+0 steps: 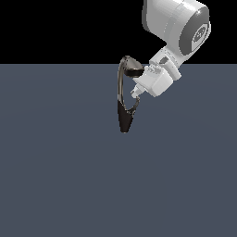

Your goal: Turn on the faucet by rotating a designated handle.

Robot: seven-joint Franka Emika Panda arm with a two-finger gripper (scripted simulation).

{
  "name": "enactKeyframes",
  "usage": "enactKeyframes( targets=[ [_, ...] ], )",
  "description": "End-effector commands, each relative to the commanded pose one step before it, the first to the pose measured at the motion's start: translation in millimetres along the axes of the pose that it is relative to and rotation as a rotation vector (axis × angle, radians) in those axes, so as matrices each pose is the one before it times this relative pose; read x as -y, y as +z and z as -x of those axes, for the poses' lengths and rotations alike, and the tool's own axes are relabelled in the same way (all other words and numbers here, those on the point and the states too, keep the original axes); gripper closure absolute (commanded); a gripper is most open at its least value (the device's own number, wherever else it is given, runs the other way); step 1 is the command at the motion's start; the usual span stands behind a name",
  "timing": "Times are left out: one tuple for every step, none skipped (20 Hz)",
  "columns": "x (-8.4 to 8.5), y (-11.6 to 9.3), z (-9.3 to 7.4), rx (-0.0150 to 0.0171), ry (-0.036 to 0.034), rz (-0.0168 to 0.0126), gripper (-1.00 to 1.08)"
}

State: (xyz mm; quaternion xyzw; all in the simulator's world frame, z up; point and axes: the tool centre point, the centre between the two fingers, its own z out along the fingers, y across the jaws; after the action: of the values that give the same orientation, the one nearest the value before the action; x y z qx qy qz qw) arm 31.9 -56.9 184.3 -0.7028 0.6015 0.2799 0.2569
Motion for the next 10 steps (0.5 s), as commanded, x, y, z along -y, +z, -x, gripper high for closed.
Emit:
enactKeyframes(
  targets=[
    [-18.10, 1.74, -11.54, 0.00523, 0.01976, 0.01157, 1.08],
    [-3.75, 0.06, -1.10, 0.00042, -0.00029, 0.00067, 1.08],
    [-3.80, 0.05, -1.12, 0.00041, -0.00029, 0.00068, 1.08],
    [0.00, 0.00, 0.00, 0.00000, 0.00000, 0.00000, 1.08],
    [11.60, -2.15, 11.06, -0.00411, -0.02100, -0.00890, 1.08],
    [-3.59, 0.27, -7.27, 0.00055, 0.00247, 0.00112, 1.08],
    [-3.57, 0.27, -7.25, 0.00054, 0.00247, 0.00112, 1.08],
    [-3.56, 0.27, -7.24, 0.00054, 0.00247, 0.00111, 1.08],
    [-3.54, 0.26, -7.20, 0.00052, 0.00243, 0.00110, 1.08],
    [-3.51, 0.26, -7.17, 0.00052, 0.00243, 0.00110, 1.08]
  ],
)
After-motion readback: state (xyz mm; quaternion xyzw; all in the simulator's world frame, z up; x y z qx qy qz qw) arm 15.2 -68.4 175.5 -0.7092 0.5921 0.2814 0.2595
